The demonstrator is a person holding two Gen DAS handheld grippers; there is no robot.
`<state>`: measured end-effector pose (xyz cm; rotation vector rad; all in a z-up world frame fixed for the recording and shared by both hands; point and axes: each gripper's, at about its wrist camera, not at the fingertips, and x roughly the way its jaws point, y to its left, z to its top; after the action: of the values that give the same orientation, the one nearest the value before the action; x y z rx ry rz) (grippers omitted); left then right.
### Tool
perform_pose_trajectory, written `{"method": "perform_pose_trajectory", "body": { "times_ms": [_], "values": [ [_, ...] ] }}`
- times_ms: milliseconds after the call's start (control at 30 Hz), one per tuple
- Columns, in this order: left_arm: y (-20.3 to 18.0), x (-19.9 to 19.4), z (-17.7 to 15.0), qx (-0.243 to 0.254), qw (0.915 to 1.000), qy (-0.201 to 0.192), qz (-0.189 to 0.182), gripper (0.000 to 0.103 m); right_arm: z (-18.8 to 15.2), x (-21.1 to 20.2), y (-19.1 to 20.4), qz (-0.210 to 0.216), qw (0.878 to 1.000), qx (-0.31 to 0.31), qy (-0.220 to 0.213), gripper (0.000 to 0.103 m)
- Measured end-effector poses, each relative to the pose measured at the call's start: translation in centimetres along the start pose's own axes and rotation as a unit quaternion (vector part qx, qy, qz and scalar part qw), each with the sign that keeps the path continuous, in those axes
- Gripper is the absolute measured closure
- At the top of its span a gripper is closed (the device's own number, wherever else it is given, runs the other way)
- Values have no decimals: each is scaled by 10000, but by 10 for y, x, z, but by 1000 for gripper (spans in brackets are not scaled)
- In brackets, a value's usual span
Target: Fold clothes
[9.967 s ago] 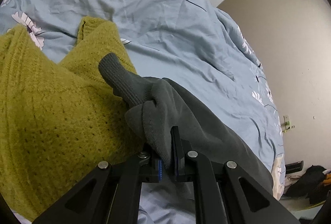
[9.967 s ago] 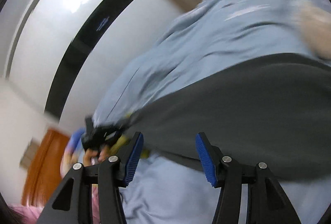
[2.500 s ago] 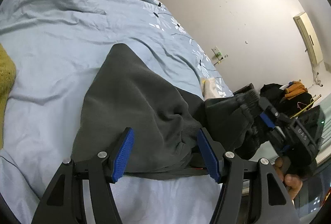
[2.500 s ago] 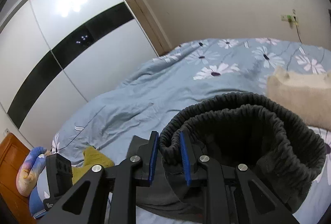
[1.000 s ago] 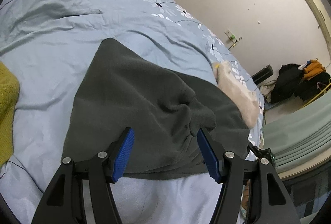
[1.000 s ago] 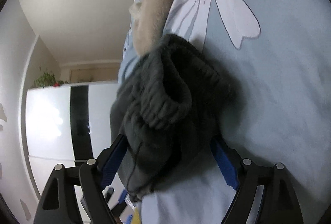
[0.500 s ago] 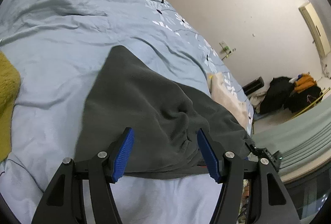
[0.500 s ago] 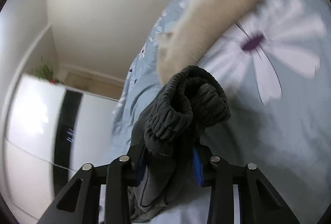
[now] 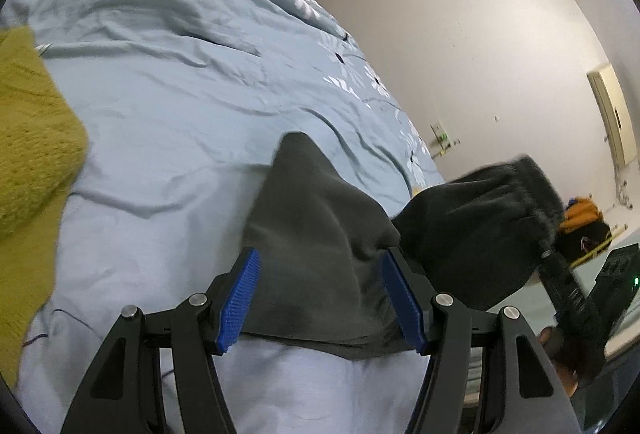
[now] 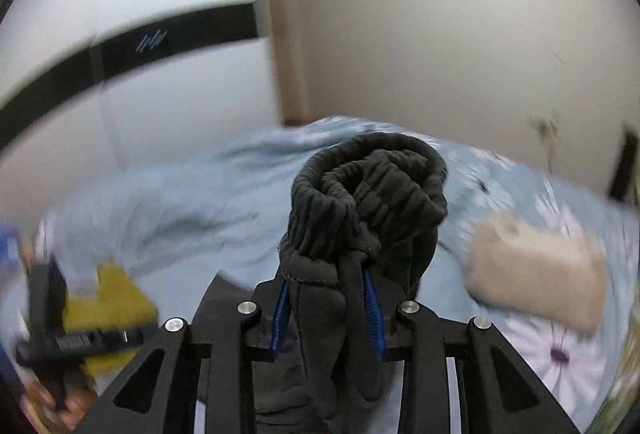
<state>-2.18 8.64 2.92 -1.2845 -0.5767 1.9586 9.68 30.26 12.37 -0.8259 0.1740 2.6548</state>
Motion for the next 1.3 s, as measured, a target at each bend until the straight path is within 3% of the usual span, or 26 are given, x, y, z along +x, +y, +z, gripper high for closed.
{"method": "perform_pose_trajectory", "body": {
  "times_ms": [100,233,333,367,533,767,867,1000,1167,1300],
  "values": [
    [8,-4,0,-91,9999,-38,16,38,-14,31,46,117,9966,-691,443,69],
    [13,-2,1,-156,9999,4,-34,38,-35,46,68,166,9915,-1011,805,64],
    [9,5,0,-116,9998,103,-117,38,-43,38,65,308,9904,-1087,797,49],
    [8,7,-1,-101,9998,136,-145,38,-45,33,62,474,9906,-1005,794,41],
    [-3,14,-5,32,9993,263,-277,38,-54,15,38,1014,9908,-485,750,40],
    [-30,29,-13,366,9981,477,-142,38,-60,6,-5,876,9924,299,812,39],
    [-45,15,-10,542,9979,280,-213,38,-64,1,-10,765,9939,290,744,39],
    [-70,6,-8,833,9954,190,-444,38,-77,5,-31,863,9893,836,823,39],
    [-104,44,-17,1194,9897,646,-445,38,-87,5,-47,934,9843,1215,875,39],
    [-110,70,-13,1148,9907,727,-109,39,-91,0,-57,858,9838,1337,831,38]
  ]
}}
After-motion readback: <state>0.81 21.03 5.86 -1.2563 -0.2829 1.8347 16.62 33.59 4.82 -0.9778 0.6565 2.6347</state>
